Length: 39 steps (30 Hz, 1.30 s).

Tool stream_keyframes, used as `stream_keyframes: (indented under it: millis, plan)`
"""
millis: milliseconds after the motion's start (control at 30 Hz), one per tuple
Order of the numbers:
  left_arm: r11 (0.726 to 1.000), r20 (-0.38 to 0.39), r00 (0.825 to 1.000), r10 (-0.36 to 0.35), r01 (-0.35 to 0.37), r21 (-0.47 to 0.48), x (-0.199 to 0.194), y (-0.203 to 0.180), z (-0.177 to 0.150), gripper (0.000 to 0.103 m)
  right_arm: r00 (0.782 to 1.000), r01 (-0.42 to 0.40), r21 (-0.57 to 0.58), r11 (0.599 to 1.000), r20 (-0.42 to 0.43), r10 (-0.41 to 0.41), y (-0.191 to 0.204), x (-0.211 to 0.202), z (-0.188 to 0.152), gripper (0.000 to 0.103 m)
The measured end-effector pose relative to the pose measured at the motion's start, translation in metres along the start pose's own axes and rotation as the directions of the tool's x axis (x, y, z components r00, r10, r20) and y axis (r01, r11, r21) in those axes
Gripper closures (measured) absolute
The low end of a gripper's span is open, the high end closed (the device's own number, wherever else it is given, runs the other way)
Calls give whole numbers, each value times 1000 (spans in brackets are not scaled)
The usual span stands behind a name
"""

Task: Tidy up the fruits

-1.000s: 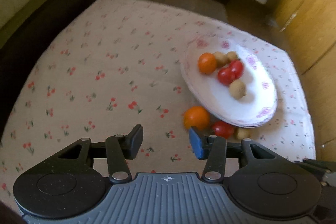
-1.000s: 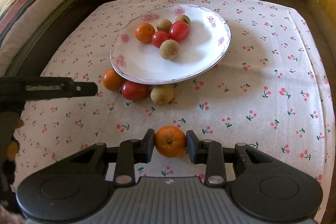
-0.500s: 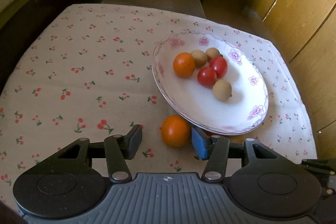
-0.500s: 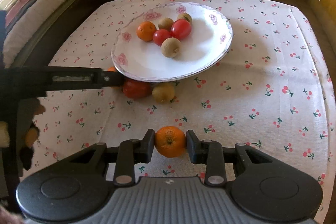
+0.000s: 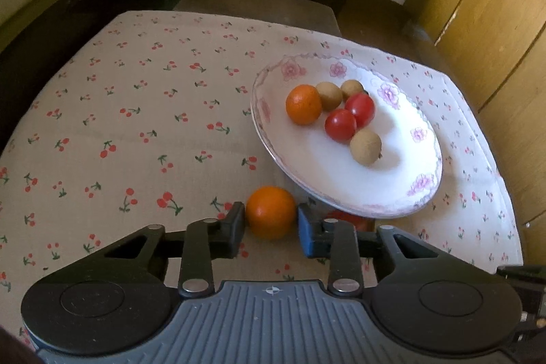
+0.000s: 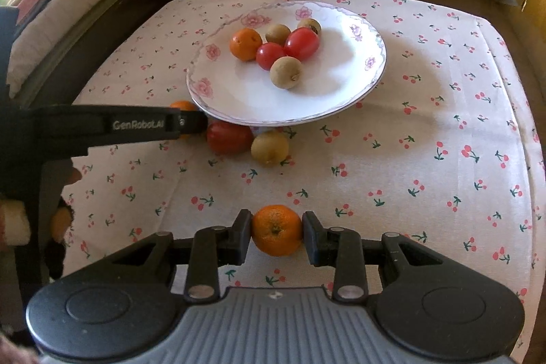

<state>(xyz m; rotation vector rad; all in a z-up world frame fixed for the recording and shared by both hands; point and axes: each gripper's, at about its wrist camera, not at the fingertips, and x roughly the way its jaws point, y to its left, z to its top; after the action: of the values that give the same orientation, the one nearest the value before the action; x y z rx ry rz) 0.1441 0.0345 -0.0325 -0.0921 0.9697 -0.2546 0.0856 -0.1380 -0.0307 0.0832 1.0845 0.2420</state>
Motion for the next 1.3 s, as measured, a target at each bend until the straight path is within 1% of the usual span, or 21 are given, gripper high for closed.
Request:
stream_keyframes:
  millis: [200,433,567,667,767,900,1000,1133,1233,1300]
  plan:
    - [1000,-26,1000,11,-11,15,-11,5,-10,63,1000,10,3,1000,8,-10,-1,-6,-2,69]
    - [1000,-56,998,-1,2,22,-30,16,-30,63,1000,8,-10,1000,3,-8,2,-10,-6,69]
    - [999,-61,998,-17,19,31,-38,15,-42,61,1000,20,-8,1000,-14,-20,1,-6,-12,69]
    - [999,-57,998,-12,15,45,-41,12,-46,61,1000,24,-13,1000,-10,-24,1,-7,-13,69]
    - [999,-33,999,-10,11,35,-43,12,-43,58,1000,28,-16,999,-8,-28,2,-7,-13,69]
    - [999,2,999,-33,33,-16,-47,17,-34,43,999,32,-15,999,-10,-32,2,-6,-13,69]
    - [998,6,999,-41,41,-39,-42,17,-29,43,999,38,-24,999,-8,-39,3,-4,-12,68]
    - [993,5,997,-78,78,-90,-34,15,-23,41,999,35,-22,999,-6,-35,2,-4,-12,67]
    - [990,2,995,-96,96,-105,-29,10,-19,40,999,39,-20,999,-4,-39,2,-5,-14,66]
    - [990,2,996,-90,90,-106,-26,6,-17,40,999,41,-21,999,0,-41,2,-6,-15,66]
